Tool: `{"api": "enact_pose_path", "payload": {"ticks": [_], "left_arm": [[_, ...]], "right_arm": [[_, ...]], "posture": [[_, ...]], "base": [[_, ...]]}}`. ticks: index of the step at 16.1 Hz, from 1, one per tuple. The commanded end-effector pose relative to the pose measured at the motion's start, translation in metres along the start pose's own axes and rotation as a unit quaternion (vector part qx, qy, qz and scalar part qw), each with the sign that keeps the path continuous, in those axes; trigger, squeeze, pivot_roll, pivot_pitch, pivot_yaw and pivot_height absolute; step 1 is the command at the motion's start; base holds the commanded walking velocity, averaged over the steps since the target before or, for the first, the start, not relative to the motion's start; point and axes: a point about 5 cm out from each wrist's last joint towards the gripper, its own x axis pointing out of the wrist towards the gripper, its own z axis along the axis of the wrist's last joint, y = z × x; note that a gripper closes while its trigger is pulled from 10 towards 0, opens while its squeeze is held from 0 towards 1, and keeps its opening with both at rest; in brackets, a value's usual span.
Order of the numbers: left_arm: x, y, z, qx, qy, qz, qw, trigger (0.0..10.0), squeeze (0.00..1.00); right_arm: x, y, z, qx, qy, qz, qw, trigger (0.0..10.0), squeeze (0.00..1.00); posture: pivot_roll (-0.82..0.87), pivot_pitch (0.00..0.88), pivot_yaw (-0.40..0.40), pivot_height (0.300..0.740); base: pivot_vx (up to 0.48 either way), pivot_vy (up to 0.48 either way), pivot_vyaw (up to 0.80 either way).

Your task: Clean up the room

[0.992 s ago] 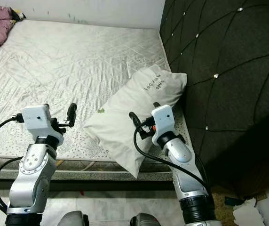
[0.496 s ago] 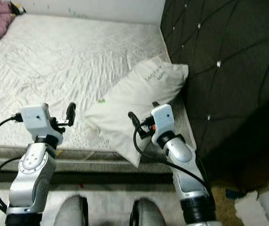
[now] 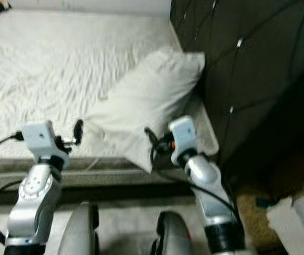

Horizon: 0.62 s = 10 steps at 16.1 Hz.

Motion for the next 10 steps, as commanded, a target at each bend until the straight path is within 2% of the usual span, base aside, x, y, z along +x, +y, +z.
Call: {"api": "enact_pose_path", "payload": {"ticks": [1,8,10], "left_arm": [[-0.0005,0.0021,0.002,0.002,-0.005,-0.001,1.0,10.0,0.0],[0.0021,-0.0007,0.003,0.001,-0.007,-0.01,1.0,10.0,0.0],[0.0026,-0.0009,0.0033,-0.001,-0.008,-0.013,1.0,10.0,0.0]], "right_arm": [[0.0008,-0.0001,0.0024,-0.002,-0.004,0.004,1.0,10.0,0.0],[0.0022,0.003,0.0057,-0.017,-0.014,0.018,1.0,10.0,0.0],[0.0025,0.0041,0.0054,-0.017,-0.014,0.021,1.0,10.0,0.0]], "posture": [[0.05,0.065,-0.068,0.63],[0.04,0.066,-0.062,0.63],[0.04,0.067,-0.061,0.63]], "base": [[0.428,0.0,0.0],[0.471,0.0,0.0],[0.48,0.0,0.64]]}}
